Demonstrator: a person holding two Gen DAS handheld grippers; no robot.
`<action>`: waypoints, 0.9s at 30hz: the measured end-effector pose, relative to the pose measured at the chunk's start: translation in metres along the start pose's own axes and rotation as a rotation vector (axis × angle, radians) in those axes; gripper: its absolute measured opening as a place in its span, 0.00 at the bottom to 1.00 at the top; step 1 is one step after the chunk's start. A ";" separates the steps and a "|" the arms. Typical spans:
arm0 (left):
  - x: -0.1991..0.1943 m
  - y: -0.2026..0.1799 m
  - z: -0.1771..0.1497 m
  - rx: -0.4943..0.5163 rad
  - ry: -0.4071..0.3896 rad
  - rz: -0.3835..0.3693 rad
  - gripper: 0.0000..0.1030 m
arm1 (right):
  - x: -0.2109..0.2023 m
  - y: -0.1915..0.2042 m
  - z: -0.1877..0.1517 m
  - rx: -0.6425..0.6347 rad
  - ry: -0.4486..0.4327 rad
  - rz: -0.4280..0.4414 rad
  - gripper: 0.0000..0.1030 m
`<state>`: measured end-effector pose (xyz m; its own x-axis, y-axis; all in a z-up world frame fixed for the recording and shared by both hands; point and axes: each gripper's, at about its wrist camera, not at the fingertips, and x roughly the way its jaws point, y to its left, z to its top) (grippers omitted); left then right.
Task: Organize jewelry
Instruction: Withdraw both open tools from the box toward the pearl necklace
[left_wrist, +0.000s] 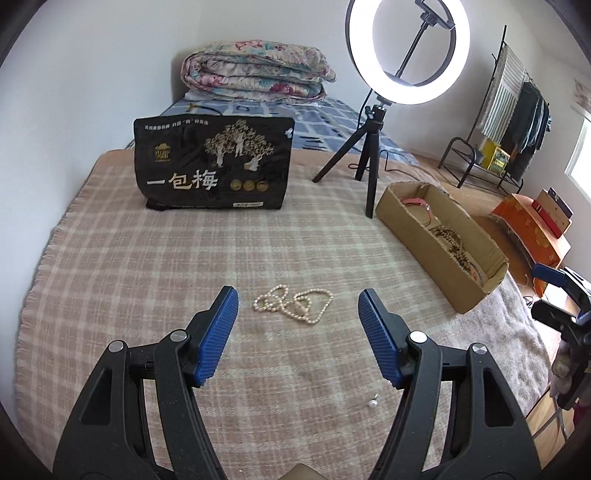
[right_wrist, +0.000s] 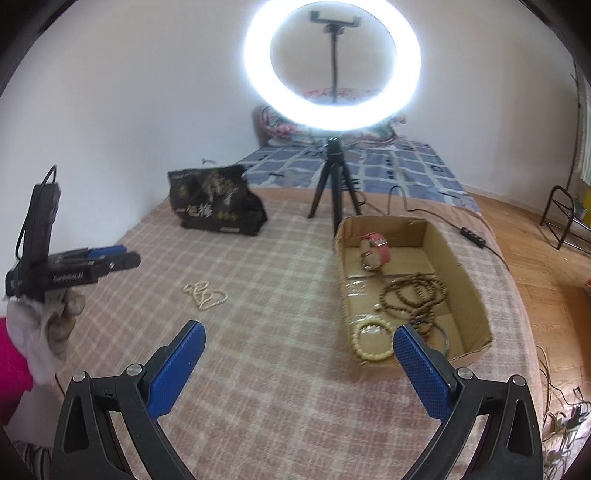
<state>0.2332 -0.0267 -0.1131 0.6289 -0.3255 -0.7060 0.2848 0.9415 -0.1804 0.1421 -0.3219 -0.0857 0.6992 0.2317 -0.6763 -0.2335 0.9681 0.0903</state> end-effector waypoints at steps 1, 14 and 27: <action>0.002 0.002 -0.002 0.004 0.005 0.002 0.68 | 0.003 0.005 -0.003 -0.008 0.012 0.013 1.00; 0.025 0.004 -0.021 0.055 0.067 -0.023 0.68 | 0.054 0.061 -0.036 -0.082 0.149 0.179 0.86; 0.080 -0.001 -0.027 0.105 0.148 -0.038 0.68 | 0.095 0.091 -0.060 -0.201 0.235 0.317 0.64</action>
<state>0.2640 -0.0515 -0.1878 0.5053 -0.3368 -0.7945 0.3847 0.9120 -0.1420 0.1470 -0.2172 -0.1853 0.4046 0.4635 -0.7883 -0.5546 0.8098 0.1915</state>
